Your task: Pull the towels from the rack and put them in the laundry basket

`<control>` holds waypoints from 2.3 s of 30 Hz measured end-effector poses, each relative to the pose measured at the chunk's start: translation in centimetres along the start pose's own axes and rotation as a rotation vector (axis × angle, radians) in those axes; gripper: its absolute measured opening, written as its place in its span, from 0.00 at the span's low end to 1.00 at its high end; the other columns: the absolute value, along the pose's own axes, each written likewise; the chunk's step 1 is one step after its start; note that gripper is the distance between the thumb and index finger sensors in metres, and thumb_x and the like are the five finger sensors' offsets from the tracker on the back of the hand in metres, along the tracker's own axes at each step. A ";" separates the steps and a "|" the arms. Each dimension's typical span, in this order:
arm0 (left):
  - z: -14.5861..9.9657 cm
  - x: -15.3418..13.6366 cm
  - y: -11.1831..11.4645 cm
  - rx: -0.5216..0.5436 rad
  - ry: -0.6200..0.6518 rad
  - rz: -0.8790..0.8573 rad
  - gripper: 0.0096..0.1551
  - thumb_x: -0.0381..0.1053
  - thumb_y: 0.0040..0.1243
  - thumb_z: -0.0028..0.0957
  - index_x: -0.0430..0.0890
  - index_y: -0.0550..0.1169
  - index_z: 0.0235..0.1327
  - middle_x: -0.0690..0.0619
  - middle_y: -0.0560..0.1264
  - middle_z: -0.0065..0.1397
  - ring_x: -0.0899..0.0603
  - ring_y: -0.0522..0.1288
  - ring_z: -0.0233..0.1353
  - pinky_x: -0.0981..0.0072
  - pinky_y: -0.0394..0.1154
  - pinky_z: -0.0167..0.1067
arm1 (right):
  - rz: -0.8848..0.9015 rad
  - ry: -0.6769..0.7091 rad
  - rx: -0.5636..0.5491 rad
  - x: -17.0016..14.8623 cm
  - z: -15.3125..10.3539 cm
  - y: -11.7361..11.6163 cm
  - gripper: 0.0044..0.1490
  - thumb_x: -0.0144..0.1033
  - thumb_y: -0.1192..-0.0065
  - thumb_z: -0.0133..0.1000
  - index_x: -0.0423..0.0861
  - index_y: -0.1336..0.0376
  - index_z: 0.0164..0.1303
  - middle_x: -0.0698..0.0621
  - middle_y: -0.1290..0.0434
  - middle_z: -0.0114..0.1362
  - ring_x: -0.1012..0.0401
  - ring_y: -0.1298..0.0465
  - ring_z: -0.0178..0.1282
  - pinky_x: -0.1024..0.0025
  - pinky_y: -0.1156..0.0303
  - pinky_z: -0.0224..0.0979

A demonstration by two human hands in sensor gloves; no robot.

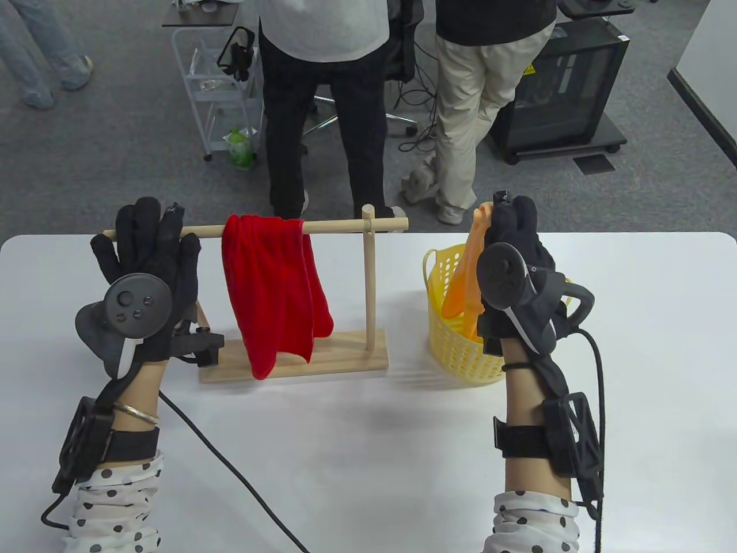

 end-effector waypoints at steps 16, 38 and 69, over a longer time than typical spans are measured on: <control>-0.1 0.0 0.0 0.002 0.000 0.008 0.35 0.67 0.35 0.68 0.60 0.62 0.88 0.64 0.47 0.95 0.52 0.38 0.93 0.52 0.24 0.88 | 0.015 -0.052 0.218 -3.9 -2.8 -5.9 0.37 0.56 0.51 0.65 0.56 0.42 0.86 0.48 0.44 0.90 0.48 0.37 0.85 0.48 0.43 0.86; -0.2 0.0 0.1 0.003 0.001 0.013 0.34 0.67 0.35 0.68 0.60 0.61 0.88 0.64 0.47 0.95 0.52 0.37 0.93 0.52 0.24 0.88 | 0.085 -0.081 0.282 -5.5 -4.1 -7.5 0.43 0.62 0.64 0.63 0.54 0.40 0.86 0.46 0.48 0.92 0.44 0.54 0.90 0.45 0.60 0.89; -0.2 0.1 0.1 0.005 0.000 0.020 0.35 0.67 0.35 0.68 0.60 0.61 0.88 0.64 0.47 0.95 0.52 0.37 0.93 0.52 0.24 0.88 | 0.213 0.384 0.008 13.4 -3.8 1.7 0.47 0.65 0.60 0.62 0.58 0.55 0.92 0.49 0.56 0.95 0.49 0.55 0.93 0.49 0.62 0.92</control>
Point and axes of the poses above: the tracker on the back of each hand, its own x axis roughly to the thumb side, its own z axis roughly from the wrist to the fingertips, y = z × x, the point moved 4 cm from there along z, roughly from the wrist to the fingertips
